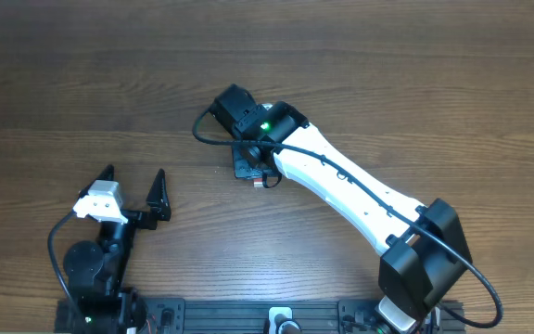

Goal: Stack Cubes

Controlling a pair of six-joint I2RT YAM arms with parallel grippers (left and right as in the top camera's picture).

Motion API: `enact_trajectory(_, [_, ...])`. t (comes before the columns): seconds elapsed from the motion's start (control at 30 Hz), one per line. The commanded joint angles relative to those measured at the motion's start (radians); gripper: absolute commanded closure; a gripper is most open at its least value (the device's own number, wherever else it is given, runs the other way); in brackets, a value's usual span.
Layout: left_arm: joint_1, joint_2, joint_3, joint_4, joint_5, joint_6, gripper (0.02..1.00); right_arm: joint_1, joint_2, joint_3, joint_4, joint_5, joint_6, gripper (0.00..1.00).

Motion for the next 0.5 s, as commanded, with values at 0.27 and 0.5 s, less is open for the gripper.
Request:
enact_trajectory(0.27, [0.006,-0.007,-0.006,0.002,0.013,0.014,0.02,0.006,0.037,0.014,0.013,0.003,0.011,0.989])
enact_trajectory(0.5, [0.006,-0.007,-0.006,0.002,0.013,0.014,0.018,0.006,0.038,0.014,0.015,0.003,0.011,0.974])
